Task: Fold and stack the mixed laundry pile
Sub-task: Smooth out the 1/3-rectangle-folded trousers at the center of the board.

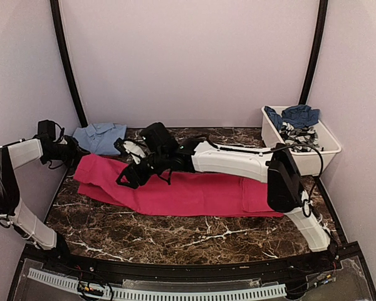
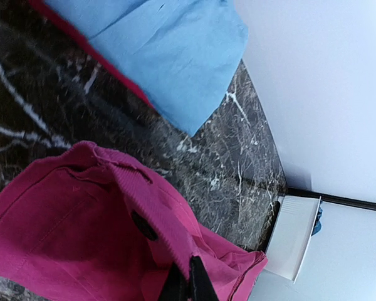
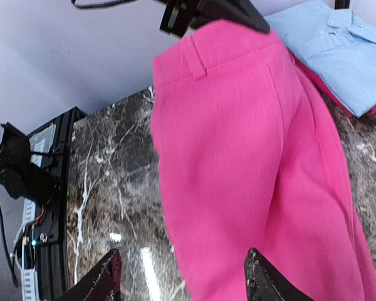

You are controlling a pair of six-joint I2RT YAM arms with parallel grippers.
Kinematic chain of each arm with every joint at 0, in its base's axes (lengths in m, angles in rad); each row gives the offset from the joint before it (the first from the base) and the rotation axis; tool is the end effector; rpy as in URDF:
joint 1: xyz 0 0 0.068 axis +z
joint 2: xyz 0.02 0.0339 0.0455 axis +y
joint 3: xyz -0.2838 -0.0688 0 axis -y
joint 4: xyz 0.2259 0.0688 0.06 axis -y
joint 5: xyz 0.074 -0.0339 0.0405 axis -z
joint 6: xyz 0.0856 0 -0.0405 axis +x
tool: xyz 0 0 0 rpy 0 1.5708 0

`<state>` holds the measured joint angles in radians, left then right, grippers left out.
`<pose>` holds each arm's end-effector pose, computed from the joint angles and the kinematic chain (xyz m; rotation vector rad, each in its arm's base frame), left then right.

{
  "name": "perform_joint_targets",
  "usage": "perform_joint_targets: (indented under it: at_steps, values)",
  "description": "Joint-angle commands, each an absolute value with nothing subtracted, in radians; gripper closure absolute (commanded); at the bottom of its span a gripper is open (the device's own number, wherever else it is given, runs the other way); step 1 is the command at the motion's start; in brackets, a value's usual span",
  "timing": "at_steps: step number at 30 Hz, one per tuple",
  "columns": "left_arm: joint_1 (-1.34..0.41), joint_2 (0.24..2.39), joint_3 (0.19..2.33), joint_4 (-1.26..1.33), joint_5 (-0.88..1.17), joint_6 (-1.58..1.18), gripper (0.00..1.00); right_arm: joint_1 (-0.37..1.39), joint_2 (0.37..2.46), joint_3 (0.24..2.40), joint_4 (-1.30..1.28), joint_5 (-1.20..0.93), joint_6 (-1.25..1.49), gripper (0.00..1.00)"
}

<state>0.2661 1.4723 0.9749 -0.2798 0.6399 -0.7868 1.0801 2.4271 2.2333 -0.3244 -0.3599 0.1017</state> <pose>0.3231 0.0351 0.2408 -0.8978 2.1935 -1.0049 0.2569 0.5447 0.2385 -1.2567 1.8588 1.0593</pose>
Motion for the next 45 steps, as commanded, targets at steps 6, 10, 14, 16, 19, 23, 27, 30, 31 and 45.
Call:
perform_joint_targets:
  at_steps: [6, 10, 14, 16, 19, 23, 27, 30, 31, 45]
  values:
    - [0.354, 1.662, 1.083, -0.109, 0.688, -0.683, 1.00, 0.946, 2.090, 1.766, -0.291, -0.252, 0.200, 0.34]
    - [0.355, 1.769, 1.177, -0.170, 0.674, -0.613, 0.98, 0.878, 2.073, 1.616, -0.345, -0.204, 0.197, 0.37]
    - [0.354, 1.820, 1.260, -0.332, 0.624, -0.543, 0.61, 0.821, 2.126, 1.569, -0.398, -0.189, 0.205, 0.41]
    - [0.353, 1.827, 1.262, -0.402, 0.609, -0.505, 0.48, 0.806, 2.158, 1.578, -0.424, -0.169, 0.214, 0.42]
    - [0.354, 1.829, 1.228, -0.433, 0.600, -0.459, 0.42, 0.796, 2.192, 1.588, -0.441, -0.163, 0.217, 0.44]
    - [0.354, 1.868, 1.194, -0.469, 0.587, -0.423, 0.42, 0.793, 2.225, 1.603, -0.477, -0.115, 0.222, 0.46]
    - [0.352, 1.885, 1.168, -0.486, 0.582, -0.408, 0.50, 0.777, 2.248, 1.593, -0.506, -0.070, 0.216, 0.51]
    - [0.345, 1.862, 1.161, -0.505, 0.588, -0.396, 0.68, 0.763, 2.273, 1.581, -0.538, -0.061, 0.210, 0.56]
    - [0.341, 1.851, 1.149, -0.507, 0.589, -0.398, 0.79, 0.760, 2.270, 1.562, -0.537, -0.065, 0.209, 0.57]
    - [0.335, 1.605, 1.018, -0.557, 0.595, -0.369, 0.62, 0.732, 2.081, 1.216, -0.464, -0.152, 0.224, 0.60]
